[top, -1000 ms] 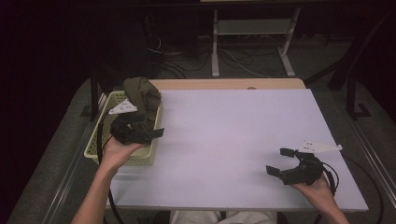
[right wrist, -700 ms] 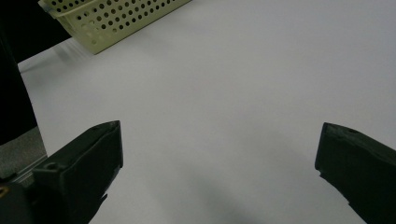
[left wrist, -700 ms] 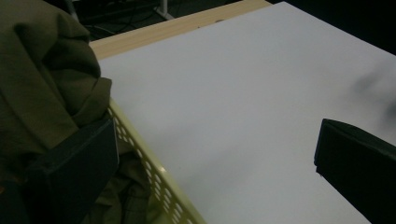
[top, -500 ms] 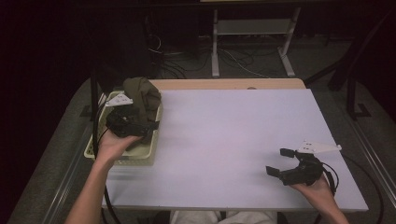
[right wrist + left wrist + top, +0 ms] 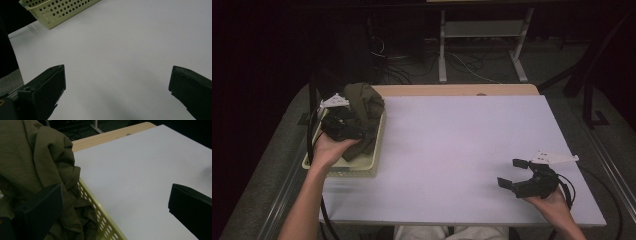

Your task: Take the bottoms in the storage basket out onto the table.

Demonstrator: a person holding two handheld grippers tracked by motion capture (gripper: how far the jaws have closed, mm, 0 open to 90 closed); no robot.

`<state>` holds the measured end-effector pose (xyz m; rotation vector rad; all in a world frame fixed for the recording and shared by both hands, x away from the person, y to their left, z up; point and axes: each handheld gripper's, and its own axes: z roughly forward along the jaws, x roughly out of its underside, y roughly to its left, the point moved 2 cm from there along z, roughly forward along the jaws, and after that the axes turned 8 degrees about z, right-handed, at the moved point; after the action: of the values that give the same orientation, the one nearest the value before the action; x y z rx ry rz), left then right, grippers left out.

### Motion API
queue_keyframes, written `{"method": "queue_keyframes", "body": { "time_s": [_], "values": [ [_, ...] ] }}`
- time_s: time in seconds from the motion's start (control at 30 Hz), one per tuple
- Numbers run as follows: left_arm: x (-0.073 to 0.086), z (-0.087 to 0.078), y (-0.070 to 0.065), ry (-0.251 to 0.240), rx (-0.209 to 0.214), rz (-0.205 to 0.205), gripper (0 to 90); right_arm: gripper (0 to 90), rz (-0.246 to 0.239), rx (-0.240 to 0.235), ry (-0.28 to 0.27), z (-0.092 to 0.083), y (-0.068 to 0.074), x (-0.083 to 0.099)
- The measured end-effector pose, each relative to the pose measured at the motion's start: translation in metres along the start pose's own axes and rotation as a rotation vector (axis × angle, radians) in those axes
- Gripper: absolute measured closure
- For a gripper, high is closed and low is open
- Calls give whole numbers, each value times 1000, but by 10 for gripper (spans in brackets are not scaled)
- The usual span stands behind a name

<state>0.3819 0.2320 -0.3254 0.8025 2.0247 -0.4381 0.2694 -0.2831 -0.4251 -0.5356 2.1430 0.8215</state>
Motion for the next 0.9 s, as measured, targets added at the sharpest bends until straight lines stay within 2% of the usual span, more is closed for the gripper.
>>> {"method": "queue_keyframes", "body": {
  "time_s": [0.2,0.37,0.63,0.7,0.83,0.9],
  "values": [
    [-5,2,8,14,-13,0,0,7,8,4,-9,-2,-2,0],
    [-10,3,10,2,-10,-3,0,7,9,6,-14,-2,-3,0],
    [-15,5,18,16,-37,-8,0,7,10,7,-15,-2,-3,0],
    [-15,5,22,18,-46,-9,0,7,12,8,-15,-2,-3,0],
    [-16,6,33,24,-73,-39,0,7,12,8,-14,-2,-3,0],
    [-16,6,36,27,-75,-36,0,7,13,7,-15,-2,-2,0]
  ]
}}
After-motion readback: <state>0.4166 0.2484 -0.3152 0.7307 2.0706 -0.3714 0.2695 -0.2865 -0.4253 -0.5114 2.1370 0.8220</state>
